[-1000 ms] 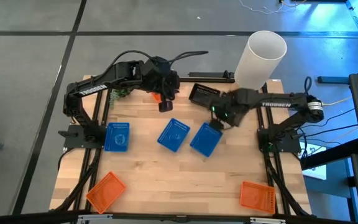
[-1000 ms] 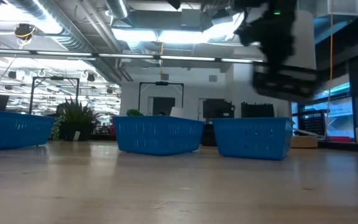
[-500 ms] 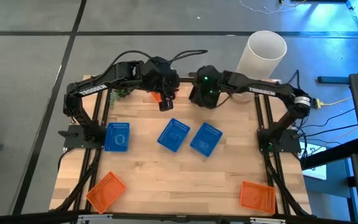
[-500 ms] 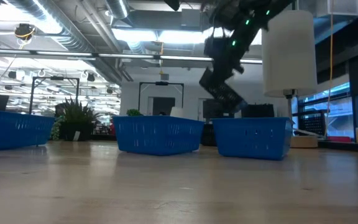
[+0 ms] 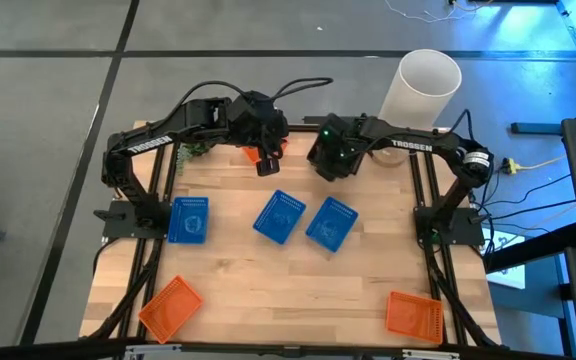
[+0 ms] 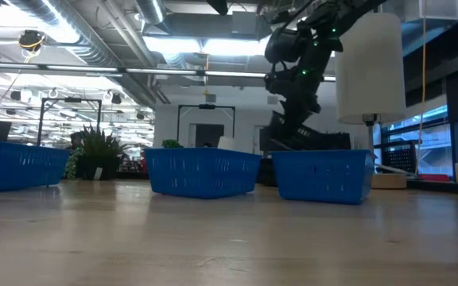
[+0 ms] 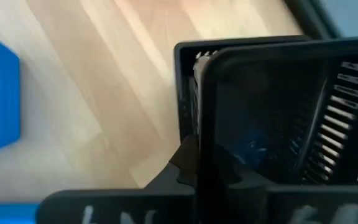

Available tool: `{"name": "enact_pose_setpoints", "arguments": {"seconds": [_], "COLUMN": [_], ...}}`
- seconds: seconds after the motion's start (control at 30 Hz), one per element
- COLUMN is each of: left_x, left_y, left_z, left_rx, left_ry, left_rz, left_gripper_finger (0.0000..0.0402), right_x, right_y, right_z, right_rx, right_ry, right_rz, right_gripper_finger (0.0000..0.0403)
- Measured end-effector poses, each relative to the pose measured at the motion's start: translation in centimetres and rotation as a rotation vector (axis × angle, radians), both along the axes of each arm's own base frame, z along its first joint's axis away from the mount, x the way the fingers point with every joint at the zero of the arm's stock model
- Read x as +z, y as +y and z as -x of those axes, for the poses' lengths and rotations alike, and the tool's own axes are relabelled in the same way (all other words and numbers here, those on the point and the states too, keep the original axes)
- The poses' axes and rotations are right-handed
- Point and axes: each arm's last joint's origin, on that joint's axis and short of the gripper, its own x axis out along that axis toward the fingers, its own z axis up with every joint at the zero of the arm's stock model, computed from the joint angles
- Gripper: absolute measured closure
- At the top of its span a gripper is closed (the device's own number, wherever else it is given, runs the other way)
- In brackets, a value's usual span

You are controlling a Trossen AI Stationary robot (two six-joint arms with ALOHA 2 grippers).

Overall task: Stack baskets by color
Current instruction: Stack the bottom black bin on the top black bins, then stack the left blue bin on the middle blue bin

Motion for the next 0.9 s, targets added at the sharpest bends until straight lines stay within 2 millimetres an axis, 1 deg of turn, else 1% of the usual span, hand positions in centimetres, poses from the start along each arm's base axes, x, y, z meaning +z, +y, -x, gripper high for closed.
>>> {"name": "enact_pose_setpoints", "arguments": {"seconds": [0.23,0.33,0.47,0.57,0.67,0.73,0.8,0.9], "left_x": [0.0,0.0,0.0,-0.1,-0.2,-0.4,-0.5,-1.0], "left_y": [0.0,0.0,0.0,0.0,0.0,0.0,0.0,-0.1], "left_z": [0.0,0.0,0.0,0.1,0.2,0.3,0.4,1.0], "left_rx": [0.001,0.0,0.0,0.0,0.0,0.006,0.03,0.09], "left_ry": [0.0,0.002,0.002,0.016,0.03,0.045,0.055,0.092], "left_rz": [0.0,-0.002,-0.002,0.001,0.004,0.014,0.043,0.113], "left_gripper_finger": [0.0349,0.0349,0.0349,0.0349,0.0349,0.0349,0.0349,0.0349], "right_x": [-0.2,-0.2,-0.2,-0.2,-0.2,-0.1,0.4,2.4], "right_y": [0.2,0.1,-0.2,-0.2,-0.2,-0.2,-0.2,0.0], "right_z": [0.4,0.5,0.7,0.7,0.7,0.7,0.8,1.0], "right_rx": [-0.006,-0.039,-0.057,-0.056,-0.014,-0.012,-0.021,-0.013], "right_ry": [0.037,0.034,0.033,0.038,0.046,0.049,0.058,0.037], "right_rz": [-0.032,-0.053,-0.057,-0.058,-0.043,-0.044,-0.052,-0.039], "right_gripper_finger": [0.0402,0.0392,0.0367,0.0339,0.0309,0.0295,0.0288,0.0287]}}
